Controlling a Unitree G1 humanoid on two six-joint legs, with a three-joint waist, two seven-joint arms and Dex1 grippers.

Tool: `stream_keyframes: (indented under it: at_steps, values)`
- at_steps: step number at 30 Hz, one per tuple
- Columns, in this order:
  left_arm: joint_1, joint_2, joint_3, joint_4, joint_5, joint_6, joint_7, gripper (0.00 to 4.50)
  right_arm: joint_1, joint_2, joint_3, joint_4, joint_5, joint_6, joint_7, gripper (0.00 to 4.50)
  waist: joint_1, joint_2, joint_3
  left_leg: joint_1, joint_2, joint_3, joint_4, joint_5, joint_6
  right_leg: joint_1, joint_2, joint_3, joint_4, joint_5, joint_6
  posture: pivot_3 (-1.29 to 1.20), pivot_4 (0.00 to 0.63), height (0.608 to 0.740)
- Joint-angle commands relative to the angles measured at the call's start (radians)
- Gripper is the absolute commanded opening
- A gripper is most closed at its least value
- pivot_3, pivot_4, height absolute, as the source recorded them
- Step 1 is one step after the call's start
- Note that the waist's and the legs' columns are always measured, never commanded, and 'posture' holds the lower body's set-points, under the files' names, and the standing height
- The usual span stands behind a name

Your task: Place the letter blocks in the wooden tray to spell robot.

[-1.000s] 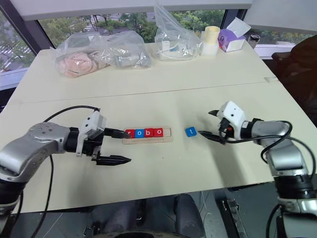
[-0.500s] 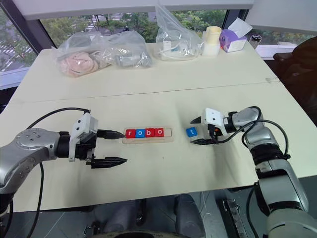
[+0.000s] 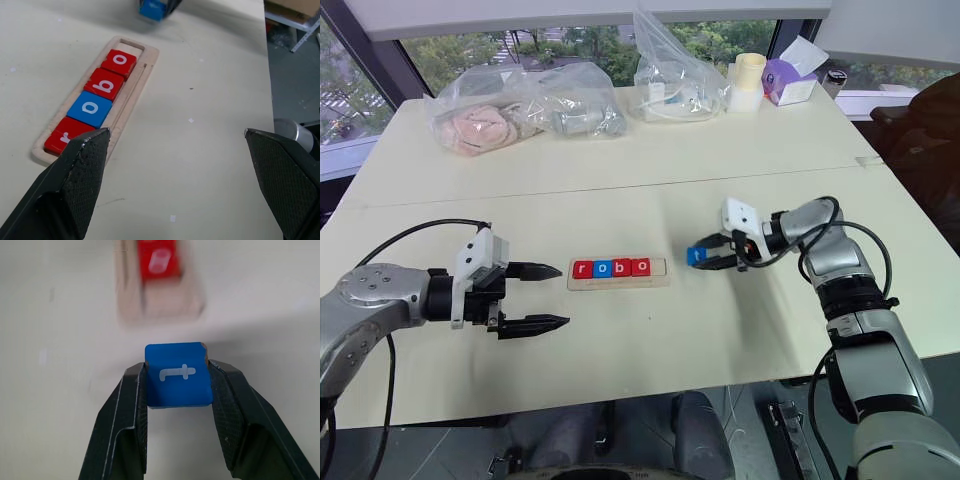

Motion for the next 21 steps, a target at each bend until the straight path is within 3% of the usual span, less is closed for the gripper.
stream_keyframes:
  at_steps: [1,8,21]
  values:
    - [-0.024,-0.002,0.014,-0.018,-0.015,-0.004,0.003,4.5,0.001,0.022,0.004,-0.134,0.016,0.101,-0.042,1.17,0.001,0.0,0.0,0.0,0.0,0.0,0.0,0.0,0.0,0.0,0.0,0.0,0.0,0.0,0.0,0.0,0.15,0.74]
    - [-0.05,-0.024,-0.009,-0.013,-0.01,-0.004,0.008,4.5,-0.002,0.068,0.08,-0.107,-0.093,0.104,-0.157,1.17,0.004,0.0,0.0,-0.001,-0.001,0.0,0.001,0.0,0.0,0.0,0.0,0.0,0.0,0.0,0.0,0.0,0.15,0.74]
    - [-0.032,-0.04,-0.01,-0.022,-0.005,-0.004,0.022,4.5,-0.001,0.094,0.116,-0.103,-0.097,0.104,-0.133,1.17,0.0,0.0,0.0,0.0,-0.001,0.0,0.0,0.0,0.0,0.0,0.0,0.0,0.0,0.0,0.0,0.0,0.15,0.74]
